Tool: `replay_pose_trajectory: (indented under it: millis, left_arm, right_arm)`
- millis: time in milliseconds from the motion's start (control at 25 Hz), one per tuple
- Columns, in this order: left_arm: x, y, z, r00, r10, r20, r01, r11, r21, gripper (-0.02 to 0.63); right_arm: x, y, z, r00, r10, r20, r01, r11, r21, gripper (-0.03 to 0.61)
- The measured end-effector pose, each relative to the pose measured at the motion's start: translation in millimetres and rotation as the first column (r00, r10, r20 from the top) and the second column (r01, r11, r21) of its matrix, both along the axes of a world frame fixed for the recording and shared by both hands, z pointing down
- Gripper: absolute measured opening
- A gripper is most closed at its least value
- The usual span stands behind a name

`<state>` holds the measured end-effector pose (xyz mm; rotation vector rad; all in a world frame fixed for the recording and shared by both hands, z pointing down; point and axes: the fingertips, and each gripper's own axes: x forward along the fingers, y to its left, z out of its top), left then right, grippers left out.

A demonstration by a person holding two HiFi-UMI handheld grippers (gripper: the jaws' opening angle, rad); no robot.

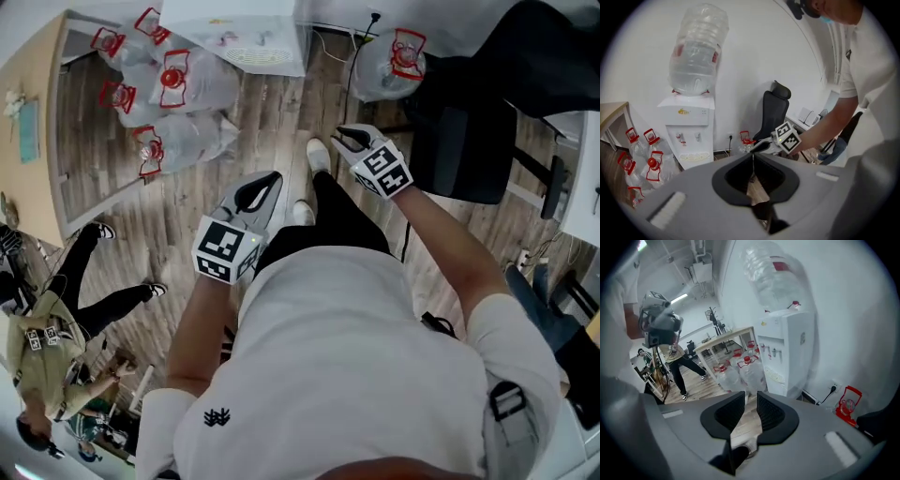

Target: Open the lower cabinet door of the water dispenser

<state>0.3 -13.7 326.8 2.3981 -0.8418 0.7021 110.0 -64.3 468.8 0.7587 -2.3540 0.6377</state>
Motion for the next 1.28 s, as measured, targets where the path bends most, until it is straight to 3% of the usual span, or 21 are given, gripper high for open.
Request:
replay_pose_trajectory:
  millis: [320, 840, 1280]
  left_arm:
    - [32, -64, 52, 1.0, 0.014, -0.011, -0.014, 0.999, -0.048, 0.056]
    - [35, -87, 146, 0.998, 0.05, -0.031, -0.054, 0.991, -0.124, 0.055]
    - [24, -82, 168, 0.999, 0.012, -0.051, -0.02, 0.987, -0.162, 0.055]
  right_arm:
    - [-12, -95, 137, 0.994, -0.07, -0.09, 0.064, 0.996, -0.061, 0.071]
    - [-43, -214, 326, 0.968, -0.119, -0.222, 0.104, 0.991, -0.08, 0.131]
    - [-64, -270, 368, 0.948, -0.112, -0.299, 0.097, 0.993, -0.063, 0.158]
